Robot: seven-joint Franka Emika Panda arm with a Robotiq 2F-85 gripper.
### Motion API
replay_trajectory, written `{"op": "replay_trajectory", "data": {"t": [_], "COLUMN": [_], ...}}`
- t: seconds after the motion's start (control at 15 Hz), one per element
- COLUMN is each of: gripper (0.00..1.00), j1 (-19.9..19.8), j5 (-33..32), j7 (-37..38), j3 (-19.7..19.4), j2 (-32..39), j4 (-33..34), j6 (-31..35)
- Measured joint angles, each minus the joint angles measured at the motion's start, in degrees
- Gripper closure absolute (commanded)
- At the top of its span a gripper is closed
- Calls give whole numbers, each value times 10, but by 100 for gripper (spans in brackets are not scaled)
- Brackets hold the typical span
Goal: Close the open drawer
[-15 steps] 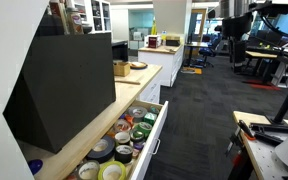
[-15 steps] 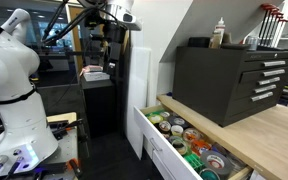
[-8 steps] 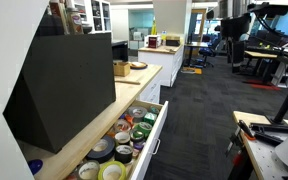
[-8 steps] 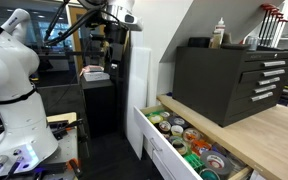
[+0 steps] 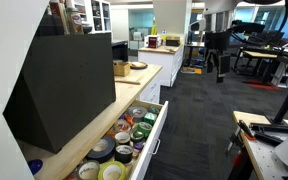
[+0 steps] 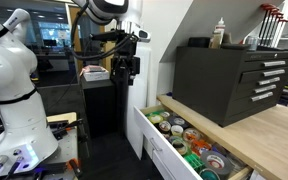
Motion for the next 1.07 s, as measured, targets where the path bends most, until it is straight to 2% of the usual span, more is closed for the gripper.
{"op": "replay_trajectory", "data": {"t": [0.27, 0.47, 1.07], "gripper": [0, 0, 0], "j1": [18, 27, 30], "j5": [-19, -23, -23], "j7": [-78, -106, -114], "j3": [-2, -2, -1], "j2": [64, 99, 111], "j4": [-1, 1, 3], "j6": [77, 112, 114]}}
